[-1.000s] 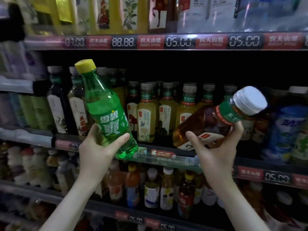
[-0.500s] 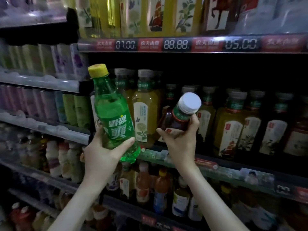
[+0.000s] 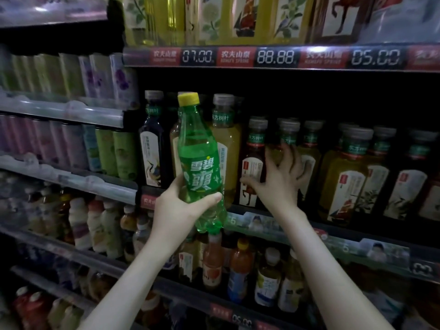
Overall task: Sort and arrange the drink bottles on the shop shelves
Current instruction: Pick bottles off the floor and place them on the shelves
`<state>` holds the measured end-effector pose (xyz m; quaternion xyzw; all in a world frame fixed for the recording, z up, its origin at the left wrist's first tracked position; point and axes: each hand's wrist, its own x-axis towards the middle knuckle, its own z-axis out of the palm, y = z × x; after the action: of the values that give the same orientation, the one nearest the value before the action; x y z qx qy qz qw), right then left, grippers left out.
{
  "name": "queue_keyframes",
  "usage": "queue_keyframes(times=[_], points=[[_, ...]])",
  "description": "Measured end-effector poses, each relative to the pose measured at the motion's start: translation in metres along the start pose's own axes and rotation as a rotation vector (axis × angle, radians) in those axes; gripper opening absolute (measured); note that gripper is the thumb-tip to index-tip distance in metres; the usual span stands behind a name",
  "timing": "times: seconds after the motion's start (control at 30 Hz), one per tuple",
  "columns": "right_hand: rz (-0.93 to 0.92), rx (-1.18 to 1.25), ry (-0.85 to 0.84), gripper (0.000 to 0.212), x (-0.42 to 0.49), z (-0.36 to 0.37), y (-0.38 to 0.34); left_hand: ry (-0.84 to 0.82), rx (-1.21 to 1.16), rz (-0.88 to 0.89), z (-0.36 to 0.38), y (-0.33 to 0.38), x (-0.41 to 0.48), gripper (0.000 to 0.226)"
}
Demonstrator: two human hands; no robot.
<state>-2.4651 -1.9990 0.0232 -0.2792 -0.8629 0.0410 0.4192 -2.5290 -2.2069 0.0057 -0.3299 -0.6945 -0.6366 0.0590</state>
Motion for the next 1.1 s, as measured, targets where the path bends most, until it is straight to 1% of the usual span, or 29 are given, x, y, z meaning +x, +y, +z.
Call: queue_keyframes(times=[0.07, 0.1, 0.17, 0.2, 0.27, 0.4, 0.5, 0.57, 0.63, 0.67, 0.73, 0.8, 0.83, 0.87, 0.9, 0.97, 1.0, 1.1], points=[[-0.047, -0.031, -0.024, 0.101, -0.003, 0.0, 0.01, -0.027, -0.042, -0.043, 0.002, -0.007, 0.001, 0.041], [-0.023, 0.034, -0.045, 0.107, -0.007, -0.001, 0.014, -0.038, -0.059, -0.061, 0.003, -0.01, 0.001, 0.039], [0.115, 0.268, -0.108, 0.12, -0.013, -0.005, 0.018, -0.052, -0.074, -0.086, 0.005, -0.013, 0.0, 0.037], [0.173, 0.336, -0.138, 0.123, -0.015, -0.007, 0.018, -0.054, -0.082, -0.099, 0.007, -0.014, 0.0, 0.038], [0.197, 0.306, -0.157, 0.126, -0.016, -0.008, 0.015, -0.052, -0.086, -0.115, 0.009, -0.017, 0.001, 0.044], [0.175, 0.24, -0.119, 0.123, -0.015, -0.006, 0.01, -0.065, -0.093, -0.118, 0.014, -0.017, 0.003, 0.057], [0.18, 0.225, -0.137, 0.116, -0.016, -0.011, 0.008, -0.079, -0.101, -0.106, 0.019, -0.012, 0.001, 0.051], [0.19, 0.273, -0.16, 0.112, -0.02, -0.017, 0.008, -0.114, -0.077, -0.092, 0.024, -0.007, -0.003, 0.055], [0.137, 0.339, -0.123, 0.107, -0.03, -0.027, 0.006, -0.169, -0.048, -0.075, 0.032, -0.002, -0.009, 0.049], [0.103, 0.396, -0.094, 0.102, -0.038, -0.035, 0.005, -0.198, -0.035, -0.067, 0.037, 0.002, -0.014, 0.044], [0.085, 0.577, -0.073, 0.085, -0.056, -0.058, 0.004, -0.26, -0.018, -0.054, 0.049, 0.011, -0.026, 0.043], [0.154, 0.825, -0.146, 0.067, -0.075, -0.083, 0.011, -0.334, -0.013, -0.048, 0.063, 0.019, -0.039, 0.049], [0.193, 0.932, -0.203, 0.062, -0.084, -0.097, 0.017, -0.371, -0.015, -0.045, 0.07, 0.026, -0.047, 0.051], [0.213, 0.98, -0.255, 0.06, -0.095, -0.109, 0.025, -0.414, -0.02, -0.039, 0.079, 0.032, -0.054, 0.05], [0.222, 0.962, -0.293, 0.06, -0.105, -0.119, 0.034, -0.455, -0.023, -0.025, 0.088, 0.04, -0.062, 0.045], [0.277, 0.846, -0.319, 0.056, -0.126, -0.14, 0.057, -0.536, -0.01, 0.031, 0.111, 0.057, -0.079, 0.042], [0.322, 0.803, -0.303, 0.05, -0.135, -0.151, 0.071, -0.572, 0.003, 0.067, 0.124, 0.067, -0.09, 0.043], [0.466, 0.774, -0.195, 0.034, -0.169, -0.196, 0.117, -0.684, -0.002, 0.154, 0.169, 0.099, -0.131, 0.046]])
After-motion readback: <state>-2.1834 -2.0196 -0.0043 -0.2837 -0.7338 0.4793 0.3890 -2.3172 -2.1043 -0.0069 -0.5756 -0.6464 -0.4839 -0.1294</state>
